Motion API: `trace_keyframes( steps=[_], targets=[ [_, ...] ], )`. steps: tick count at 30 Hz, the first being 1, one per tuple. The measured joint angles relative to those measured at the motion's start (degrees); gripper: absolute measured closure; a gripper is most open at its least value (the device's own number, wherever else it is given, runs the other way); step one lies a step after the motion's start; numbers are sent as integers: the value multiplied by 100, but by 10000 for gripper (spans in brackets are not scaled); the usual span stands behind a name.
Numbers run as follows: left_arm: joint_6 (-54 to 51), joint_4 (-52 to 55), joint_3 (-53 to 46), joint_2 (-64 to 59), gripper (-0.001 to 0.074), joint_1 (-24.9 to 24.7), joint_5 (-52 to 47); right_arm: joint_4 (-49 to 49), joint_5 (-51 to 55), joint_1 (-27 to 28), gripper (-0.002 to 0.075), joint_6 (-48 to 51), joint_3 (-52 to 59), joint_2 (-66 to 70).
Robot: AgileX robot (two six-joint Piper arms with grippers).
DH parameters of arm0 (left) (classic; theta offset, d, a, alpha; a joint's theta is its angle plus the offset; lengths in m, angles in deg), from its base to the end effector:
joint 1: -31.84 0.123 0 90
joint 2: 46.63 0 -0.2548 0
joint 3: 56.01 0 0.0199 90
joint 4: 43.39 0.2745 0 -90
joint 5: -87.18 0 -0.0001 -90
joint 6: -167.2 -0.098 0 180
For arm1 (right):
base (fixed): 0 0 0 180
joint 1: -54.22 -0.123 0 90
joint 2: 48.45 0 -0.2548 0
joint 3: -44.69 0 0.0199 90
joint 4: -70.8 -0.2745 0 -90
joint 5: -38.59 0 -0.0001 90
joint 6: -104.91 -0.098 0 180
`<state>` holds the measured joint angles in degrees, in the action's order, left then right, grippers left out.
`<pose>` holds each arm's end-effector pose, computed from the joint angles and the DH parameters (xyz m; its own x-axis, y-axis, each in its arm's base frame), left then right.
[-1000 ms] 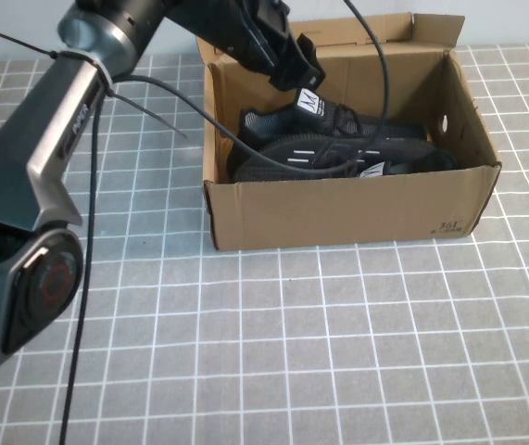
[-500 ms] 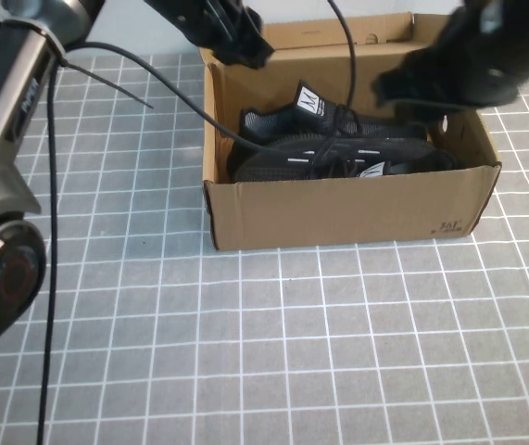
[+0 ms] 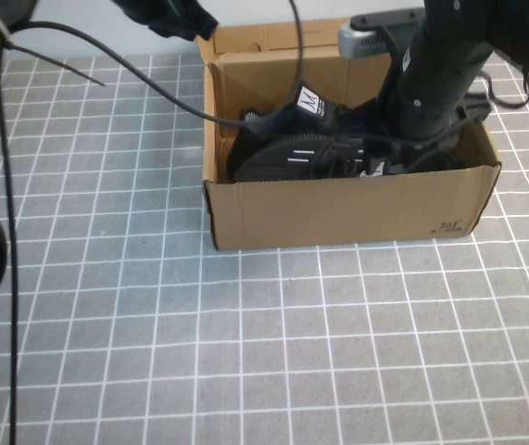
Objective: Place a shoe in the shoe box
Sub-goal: Hand over the shoe
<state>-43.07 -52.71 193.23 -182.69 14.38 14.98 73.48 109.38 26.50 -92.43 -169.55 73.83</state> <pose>0.4645 -0.1619 0.3532 -0.4562 0.6201 -0.6382 0.6795 0.7059 0.2001 0.3960 0.2032 0.2764 -0.9192 -0.1633 -0.3583 -0.1983 0.9781 0.0629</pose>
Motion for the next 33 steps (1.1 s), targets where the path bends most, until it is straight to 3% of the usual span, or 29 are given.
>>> trace_keyframes(
  steps=[9,33],
  targets=[
    [12,-682,0,-33,736,501,0,-608,-11,277,393,0,-62,200],
    [2,-1073,0,-260,736,536,0,-1012,-196,455,409,92,-50,544]
  ],
)
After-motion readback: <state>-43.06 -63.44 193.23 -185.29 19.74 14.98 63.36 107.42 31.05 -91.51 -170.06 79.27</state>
